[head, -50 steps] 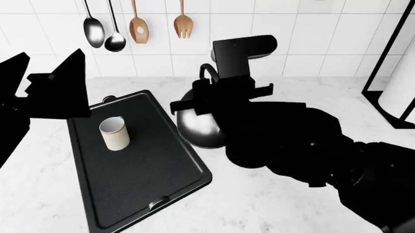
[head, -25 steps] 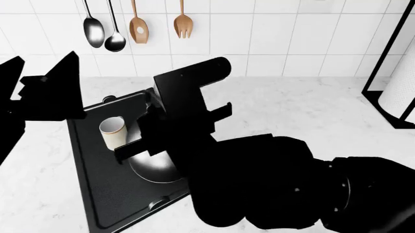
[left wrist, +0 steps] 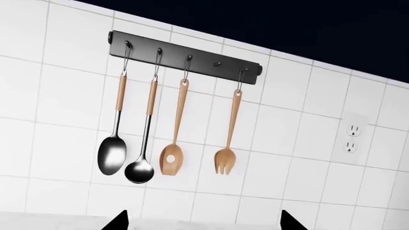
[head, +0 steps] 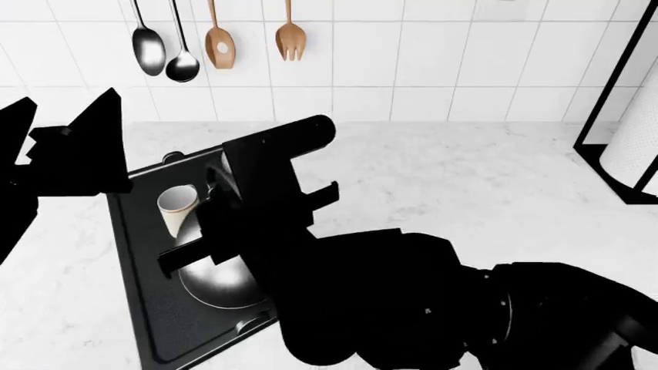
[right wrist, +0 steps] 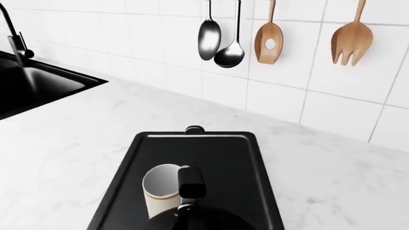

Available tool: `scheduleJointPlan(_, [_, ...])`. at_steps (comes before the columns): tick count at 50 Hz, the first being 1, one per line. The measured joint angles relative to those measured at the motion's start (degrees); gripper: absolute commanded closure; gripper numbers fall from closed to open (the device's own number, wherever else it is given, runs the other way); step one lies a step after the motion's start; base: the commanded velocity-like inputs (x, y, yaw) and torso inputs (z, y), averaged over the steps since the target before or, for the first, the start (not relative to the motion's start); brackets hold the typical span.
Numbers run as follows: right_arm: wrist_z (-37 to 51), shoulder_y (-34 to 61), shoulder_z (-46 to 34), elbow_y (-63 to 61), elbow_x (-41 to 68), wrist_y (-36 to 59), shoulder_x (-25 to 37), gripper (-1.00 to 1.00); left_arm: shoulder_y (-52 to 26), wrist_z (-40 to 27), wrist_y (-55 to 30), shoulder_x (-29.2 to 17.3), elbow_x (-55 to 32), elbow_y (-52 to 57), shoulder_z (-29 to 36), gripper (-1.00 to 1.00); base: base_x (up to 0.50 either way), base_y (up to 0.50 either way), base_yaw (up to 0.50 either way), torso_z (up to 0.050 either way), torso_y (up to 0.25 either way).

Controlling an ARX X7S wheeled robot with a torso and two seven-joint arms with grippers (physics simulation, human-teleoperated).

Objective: Pick the kettle from the counter and place it on the tray. Then pick the mug from the cabinet and place it on the tray. Then close the cabinet doors.

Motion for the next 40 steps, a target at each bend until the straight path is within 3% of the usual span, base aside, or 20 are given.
scheduleJointPlan(40, [-3.8,-1.6,-1.2,4.4,-3.3,-1.3,-2.4,1.00,2.8,2.4,1.4,0.5,2.3,-0.5,-0.5,-1.00,0.00,0.00,0.00,0.000,0.000])
